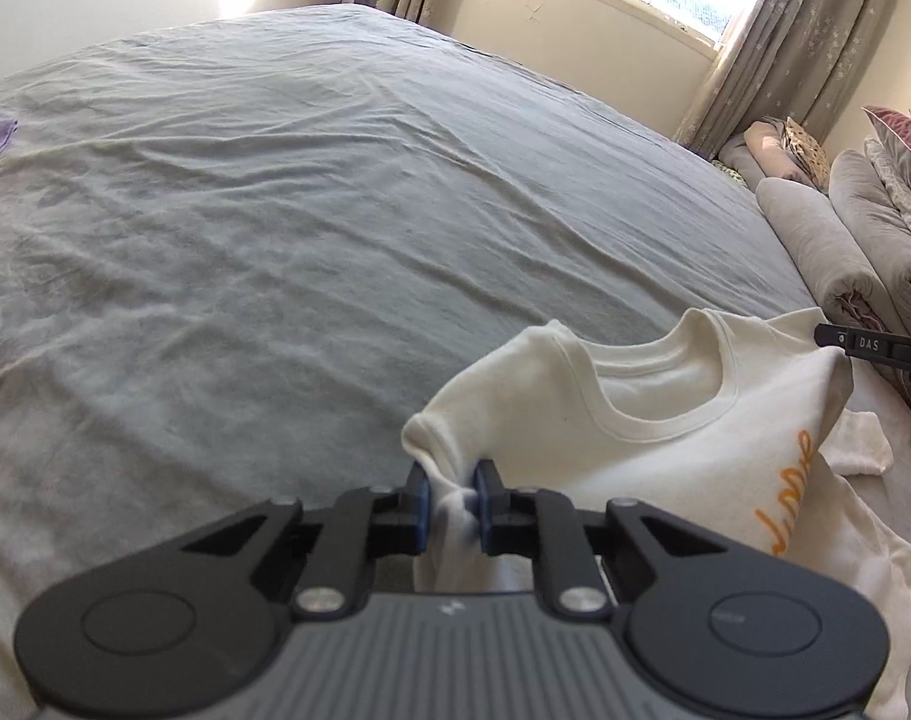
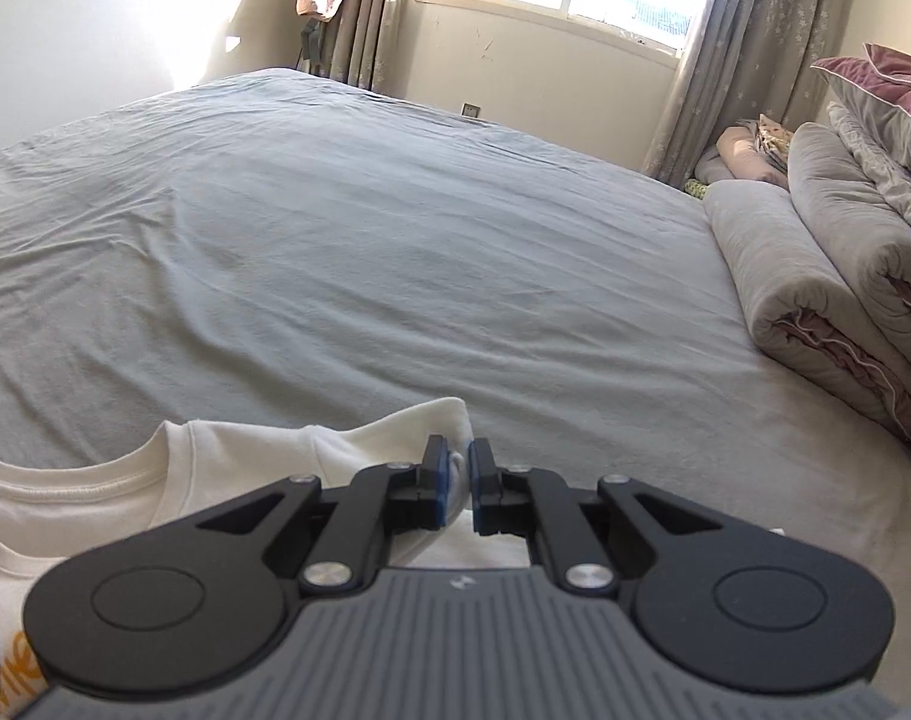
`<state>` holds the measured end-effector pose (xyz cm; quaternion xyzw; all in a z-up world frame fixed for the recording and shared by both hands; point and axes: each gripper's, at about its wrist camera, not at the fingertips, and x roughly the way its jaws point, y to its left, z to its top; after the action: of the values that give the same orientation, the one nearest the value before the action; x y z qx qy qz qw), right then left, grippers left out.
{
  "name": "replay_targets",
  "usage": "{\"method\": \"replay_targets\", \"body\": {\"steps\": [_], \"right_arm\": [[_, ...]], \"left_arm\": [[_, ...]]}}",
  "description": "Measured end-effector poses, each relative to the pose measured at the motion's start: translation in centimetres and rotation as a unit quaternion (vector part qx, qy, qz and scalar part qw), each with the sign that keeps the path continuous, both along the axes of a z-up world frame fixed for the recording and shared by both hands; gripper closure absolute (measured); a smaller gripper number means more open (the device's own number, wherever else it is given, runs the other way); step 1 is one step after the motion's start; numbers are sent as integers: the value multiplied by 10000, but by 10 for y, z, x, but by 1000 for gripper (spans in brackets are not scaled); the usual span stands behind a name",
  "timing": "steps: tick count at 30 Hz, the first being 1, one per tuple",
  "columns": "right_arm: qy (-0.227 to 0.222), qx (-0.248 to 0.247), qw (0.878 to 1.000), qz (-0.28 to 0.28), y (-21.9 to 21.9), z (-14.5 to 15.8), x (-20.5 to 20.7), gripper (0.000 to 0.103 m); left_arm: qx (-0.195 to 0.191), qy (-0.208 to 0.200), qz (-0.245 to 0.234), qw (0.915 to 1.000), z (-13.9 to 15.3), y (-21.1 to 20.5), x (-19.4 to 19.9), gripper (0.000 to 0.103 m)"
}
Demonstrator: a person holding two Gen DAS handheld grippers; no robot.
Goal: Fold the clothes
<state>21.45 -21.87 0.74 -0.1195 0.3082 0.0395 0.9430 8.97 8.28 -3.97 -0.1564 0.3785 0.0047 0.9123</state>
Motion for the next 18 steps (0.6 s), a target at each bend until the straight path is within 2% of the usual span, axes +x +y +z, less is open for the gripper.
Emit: {"method": "replay_targets", "body": {"steps": [5, 11, 13, 18], "right_arm": [[-76, 85, 9995, -309, -30, 3, -2, 95], [20, 236, 9977, -633, -57, -10, 6, 95], [127, 356, 9968, -706, -63, -16, 9, 95], [343, 609, 9942, -812, -70, -26, 12, 94]], "left_arm": [[328, -121, -117, 9993, 13, -16, 56, 89], [1077, -148, -437, 9931, 19, -53, 121, 89], [1301, -148, -491, 9902, 15, -64, 137, 88], [1684, 167, -534, 9841, -6, -84, 160, 87]]}}
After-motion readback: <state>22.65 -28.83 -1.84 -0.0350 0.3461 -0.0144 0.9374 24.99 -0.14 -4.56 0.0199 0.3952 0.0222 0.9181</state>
